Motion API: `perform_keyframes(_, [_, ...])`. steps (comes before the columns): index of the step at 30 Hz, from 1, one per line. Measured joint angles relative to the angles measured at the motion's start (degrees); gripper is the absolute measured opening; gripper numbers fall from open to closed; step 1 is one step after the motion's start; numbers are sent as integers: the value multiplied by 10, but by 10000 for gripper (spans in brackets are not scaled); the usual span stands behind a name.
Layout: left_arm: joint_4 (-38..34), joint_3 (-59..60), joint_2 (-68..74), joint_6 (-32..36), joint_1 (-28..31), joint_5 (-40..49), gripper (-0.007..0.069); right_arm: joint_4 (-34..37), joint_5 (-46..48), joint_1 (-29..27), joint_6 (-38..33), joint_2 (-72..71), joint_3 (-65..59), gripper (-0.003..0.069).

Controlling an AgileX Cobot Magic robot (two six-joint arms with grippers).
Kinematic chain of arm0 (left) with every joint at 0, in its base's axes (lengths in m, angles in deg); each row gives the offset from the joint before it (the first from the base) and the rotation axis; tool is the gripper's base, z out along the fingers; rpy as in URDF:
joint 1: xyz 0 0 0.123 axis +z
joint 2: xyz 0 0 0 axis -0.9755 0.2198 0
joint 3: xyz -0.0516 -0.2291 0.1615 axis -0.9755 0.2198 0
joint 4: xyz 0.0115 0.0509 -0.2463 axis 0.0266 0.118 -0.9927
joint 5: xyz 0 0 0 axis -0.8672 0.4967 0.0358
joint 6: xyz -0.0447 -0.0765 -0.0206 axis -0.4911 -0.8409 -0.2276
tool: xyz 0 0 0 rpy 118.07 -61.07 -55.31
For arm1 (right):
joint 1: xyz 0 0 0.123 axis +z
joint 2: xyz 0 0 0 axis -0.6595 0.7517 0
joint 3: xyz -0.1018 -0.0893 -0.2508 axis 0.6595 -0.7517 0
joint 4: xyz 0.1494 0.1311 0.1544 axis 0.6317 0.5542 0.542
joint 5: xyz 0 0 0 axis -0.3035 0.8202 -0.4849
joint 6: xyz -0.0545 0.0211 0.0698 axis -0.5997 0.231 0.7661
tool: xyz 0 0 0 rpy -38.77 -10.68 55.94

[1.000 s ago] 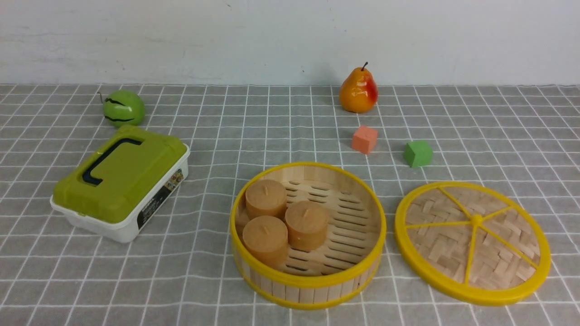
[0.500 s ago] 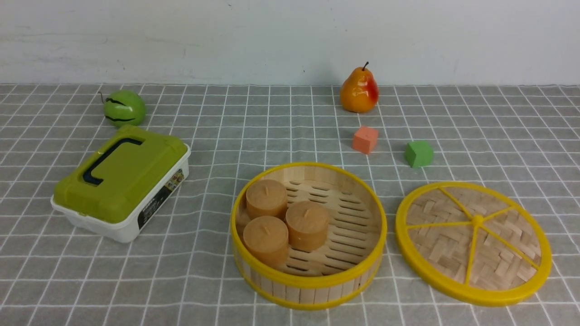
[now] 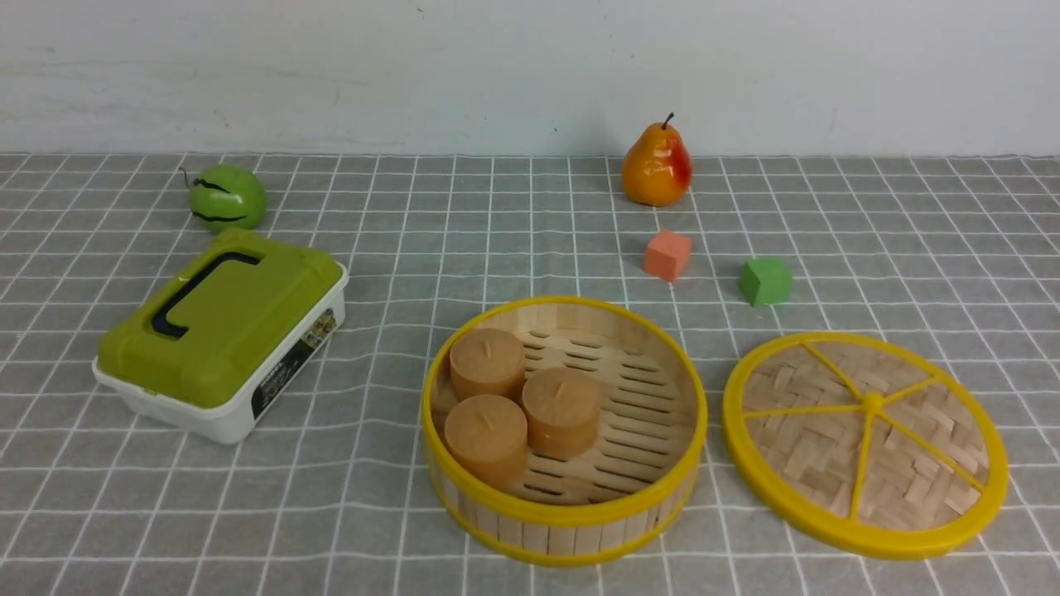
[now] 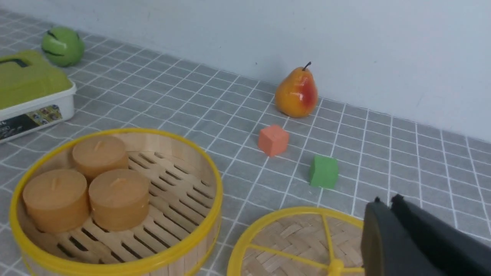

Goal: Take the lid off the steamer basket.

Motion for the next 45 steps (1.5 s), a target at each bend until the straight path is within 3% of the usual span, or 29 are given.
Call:
perform_keyframes(5, [0,0,0,0,0,0,239,-41,-9,-43,46,-128,-116,13])
perform_keyframes(9, [0,0,0,0,0,0,239,-108,-7,-118,184,-240,-236,17])
perform_keyframes(13, [0,0,0,0,0,0,239,-134,18,-147,229,-303,-277,22])
perform_keyframes(18, [0,0,0,0,0,0,239,-149,100,-153,241,-312,-276,25])
perform_keyframes(45, [0,0,0,0,0,0,239,-151,110,-153,243,-312,-273,57])
